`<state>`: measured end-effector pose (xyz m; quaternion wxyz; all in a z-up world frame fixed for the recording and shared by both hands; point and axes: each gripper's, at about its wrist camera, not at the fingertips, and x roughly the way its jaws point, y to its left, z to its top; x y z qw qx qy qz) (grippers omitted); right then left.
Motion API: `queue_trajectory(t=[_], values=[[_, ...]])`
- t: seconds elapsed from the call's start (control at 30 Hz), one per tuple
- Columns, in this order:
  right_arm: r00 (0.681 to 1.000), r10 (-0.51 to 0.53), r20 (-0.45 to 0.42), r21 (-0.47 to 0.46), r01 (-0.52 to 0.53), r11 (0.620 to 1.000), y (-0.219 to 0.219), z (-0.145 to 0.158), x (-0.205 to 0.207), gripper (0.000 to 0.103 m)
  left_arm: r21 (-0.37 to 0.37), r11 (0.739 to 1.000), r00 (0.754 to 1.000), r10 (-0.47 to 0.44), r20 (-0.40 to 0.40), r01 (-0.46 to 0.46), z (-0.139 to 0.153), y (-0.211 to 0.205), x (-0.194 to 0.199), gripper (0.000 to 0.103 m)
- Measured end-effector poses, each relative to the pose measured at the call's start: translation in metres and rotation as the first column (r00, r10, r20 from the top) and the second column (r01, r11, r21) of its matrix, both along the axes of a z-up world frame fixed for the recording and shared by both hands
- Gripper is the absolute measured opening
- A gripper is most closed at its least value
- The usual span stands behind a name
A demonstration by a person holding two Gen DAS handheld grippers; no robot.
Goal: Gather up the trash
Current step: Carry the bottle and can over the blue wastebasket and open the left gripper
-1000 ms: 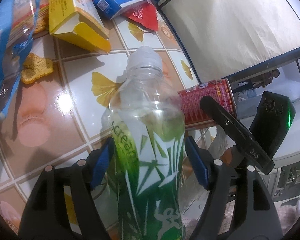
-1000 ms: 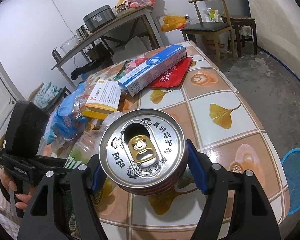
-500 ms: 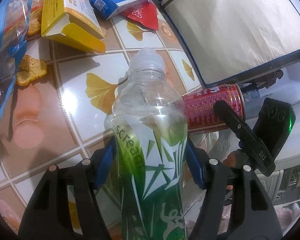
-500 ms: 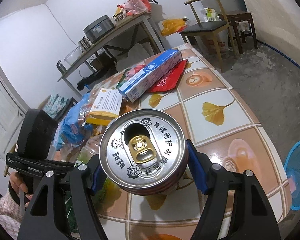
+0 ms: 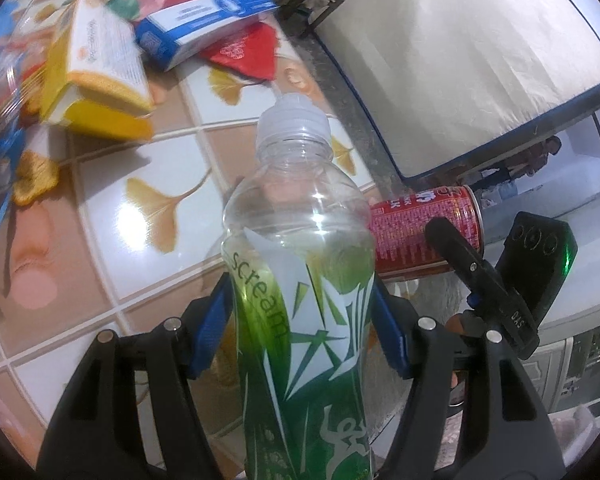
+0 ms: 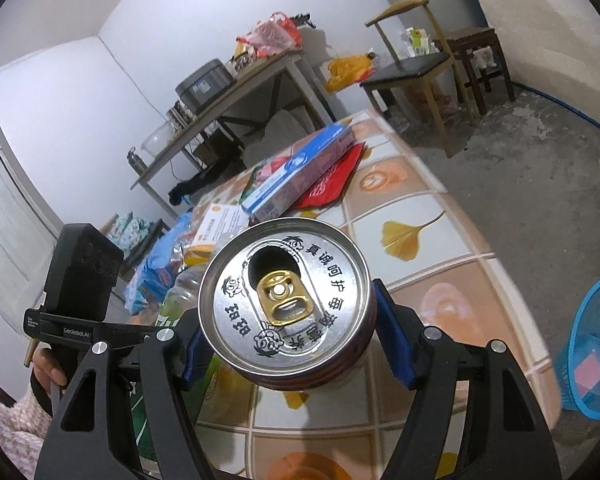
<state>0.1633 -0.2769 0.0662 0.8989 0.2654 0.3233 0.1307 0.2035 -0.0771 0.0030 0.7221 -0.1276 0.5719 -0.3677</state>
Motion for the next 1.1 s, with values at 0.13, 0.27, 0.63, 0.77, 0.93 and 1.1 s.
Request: queue_trajectory(t=[0.13, 0.27, 0.63, 0.77, 0.93, 1.1], values=[[0.998, -0.048, 0.040, 0.012, 0.048, 0.999, -0.020, 0.009, -0.017, 0.068, -0.030, 0.999, 0.999, -0.043, 0.008, 0.043, 0.009, -0.024, -0.002, 0.062], [0.991, -0.110, 0.082, 0.018, 0.108, 0.994, -0.042, 0.018, -0.039, 0.068, -0.038, 0.993, 0.994, -0.108, 0.033, 0.109, 0.018, -0.059, -0.003, 0.062], [0.931, -0.346, 0.119, 0.030, 0.345, 0.938, -0.120, 0.031, -0.119, 0.068, -0.090, 0.953, 0.957, -0.286, 0.046, 0.290, 0.024, -0.176, -0.012, 0.062], [0.861, -0.492, 0.129, -0.007, 0.497, 0.868, -0.153, 0.032, -0.171, 0.068, -0.066, 0.929, 0.931, -0.362, 0.037, 0.364, 0.024, -0.216, -0.020, 0.062], [0.743, -0.667, 0.056, -0.059, 0.669, 0.741, -0.195, 0.013, -0.235, 0.068, -0.036, 0.898, 0.899, -0.439, 0.012, 0.439, 0.021, -0.268, -0.029, 0.062], [0.626, -0.775, -0.087, -0.058, 0.773, 0.632, -0.233, -0.033, -0.276, 0.068, 0.031, 0.866, 0.865, -0.496, -0.075, 0.499, -0.003, -0.334, -0.042, 0.063]])
